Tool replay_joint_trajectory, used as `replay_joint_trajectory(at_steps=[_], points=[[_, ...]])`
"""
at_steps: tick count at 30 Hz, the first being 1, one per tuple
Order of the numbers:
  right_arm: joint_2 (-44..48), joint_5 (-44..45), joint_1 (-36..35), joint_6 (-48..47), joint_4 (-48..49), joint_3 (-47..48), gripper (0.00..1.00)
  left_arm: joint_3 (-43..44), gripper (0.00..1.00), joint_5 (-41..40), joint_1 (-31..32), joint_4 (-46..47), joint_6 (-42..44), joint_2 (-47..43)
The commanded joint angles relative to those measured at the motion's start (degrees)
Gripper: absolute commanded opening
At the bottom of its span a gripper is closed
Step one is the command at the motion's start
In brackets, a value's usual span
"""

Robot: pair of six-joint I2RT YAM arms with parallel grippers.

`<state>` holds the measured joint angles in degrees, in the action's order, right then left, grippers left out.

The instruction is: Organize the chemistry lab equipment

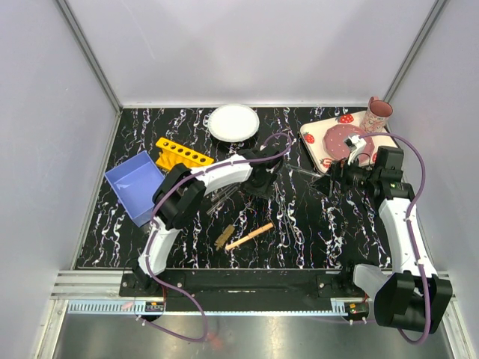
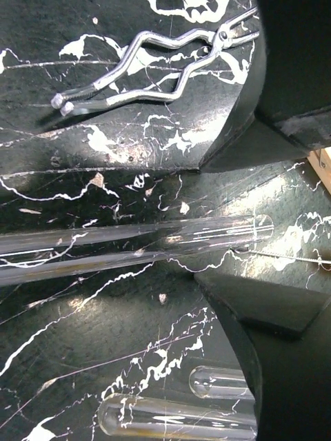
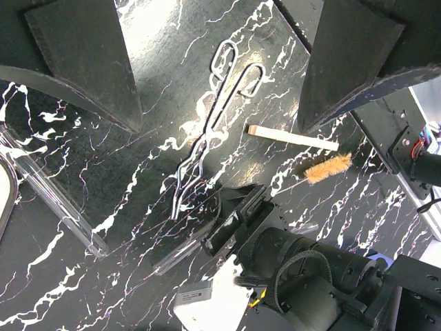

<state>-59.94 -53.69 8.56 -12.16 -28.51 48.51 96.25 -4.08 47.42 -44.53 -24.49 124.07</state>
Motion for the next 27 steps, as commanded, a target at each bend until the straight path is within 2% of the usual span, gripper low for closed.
replay_joint_trajectory(at_steps=[1, 10, 16, 23, 27], points=[[1.5, -1.7, 0.4, 0.4, 1.8, 0.0, 0.99, 3.1, 0.61, -1.7, 0.2, -0.4, 0.5, 0.7], [1.9, -2.0, 0.5, 0.6, 1.9, -0.2, 1.0, 3.7, 0.41, -2.6, 0.2, 0.1, 0.0, 1.7], [2.5, -2.2, 0.6, 0.6, 1.8, -0.3, 1.0, 3.8, 0.35, -2.9, 0.2, 1.3, -0.1, 2.3], [2.6, -2.5, 0.6, 0.6, 1.8, -0.4, 1.0, 3.9, 0.23, -3.8, 0.0, 2.6, -0.1, 1.1], [2.6, -2.8, 0.7, 0.6, 1.8, -0.4, 1.0, 2.8, 0.21, -3.8, -0.7, 4.3, -0.6, -1.0]])
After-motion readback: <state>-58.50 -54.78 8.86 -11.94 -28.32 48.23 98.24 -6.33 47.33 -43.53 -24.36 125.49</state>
